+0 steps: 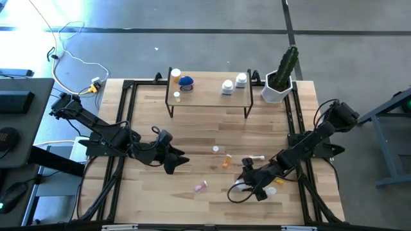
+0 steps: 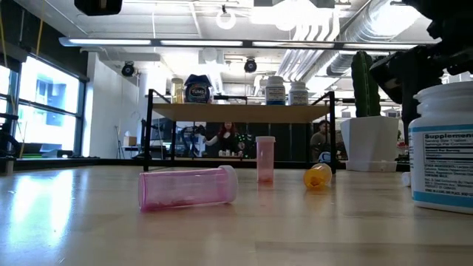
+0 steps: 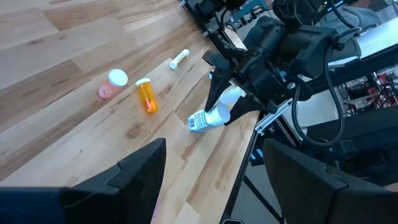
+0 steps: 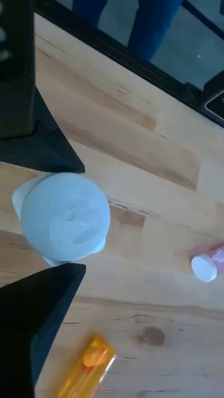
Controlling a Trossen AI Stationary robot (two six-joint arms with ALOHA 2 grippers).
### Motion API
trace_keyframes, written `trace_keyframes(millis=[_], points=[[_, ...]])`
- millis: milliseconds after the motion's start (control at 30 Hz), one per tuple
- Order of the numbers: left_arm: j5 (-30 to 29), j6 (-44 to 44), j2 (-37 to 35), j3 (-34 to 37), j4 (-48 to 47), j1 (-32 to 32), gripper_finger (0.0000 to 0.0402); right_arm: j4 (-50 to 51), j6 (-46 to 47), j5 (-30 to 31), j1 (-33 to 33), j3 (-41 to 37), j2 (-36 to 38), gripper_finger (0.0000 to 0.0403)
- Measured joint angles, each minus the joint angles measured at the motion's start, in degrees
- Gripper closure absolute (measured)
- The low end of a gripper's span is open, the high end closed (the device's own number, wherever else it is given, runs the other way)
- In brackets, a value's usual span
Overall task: Pick and place medicine bottles onto shelf by color
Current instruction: Put the large white pill bottle on the shelf
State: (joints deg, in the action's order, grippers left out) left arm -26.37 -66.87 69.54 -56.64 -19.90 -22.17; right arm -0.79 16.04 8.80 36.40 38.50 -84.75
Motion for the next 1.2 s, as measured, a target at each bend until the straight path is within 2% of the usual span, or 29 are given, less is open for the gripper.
trace_keyframes(millis=[267,467,733,1033,1200], points=[[0.17,2.74,0.00,0.00,-0.02,0.00,0.0145,-0.34,1.64,0.46,0.02,0.15,0.07,0.0247],[0.13,8.10,0.00,0.00,-0.02,0.02,0.0145,-0.54,9.32,3.94,0.02,0.22,0.04,0.0249],[-3.74,16.14,0.00,0.00,-0.02,0.02,0.0145,1.79,22.61,15.16,0.02,4.64,-0.07,0.0238],[-5.95,32.38,0.00,0.00,0.00,1.24,0.0145,10.55,40.57,31.99,-2.90,13.82,-0.04,0.0238],[-6.07,41.71,0.79,-0.02,-0.02,2.82,0.0145,14.93,48.04,35.26,-6.92,19.02,-0.02,0.0237]])
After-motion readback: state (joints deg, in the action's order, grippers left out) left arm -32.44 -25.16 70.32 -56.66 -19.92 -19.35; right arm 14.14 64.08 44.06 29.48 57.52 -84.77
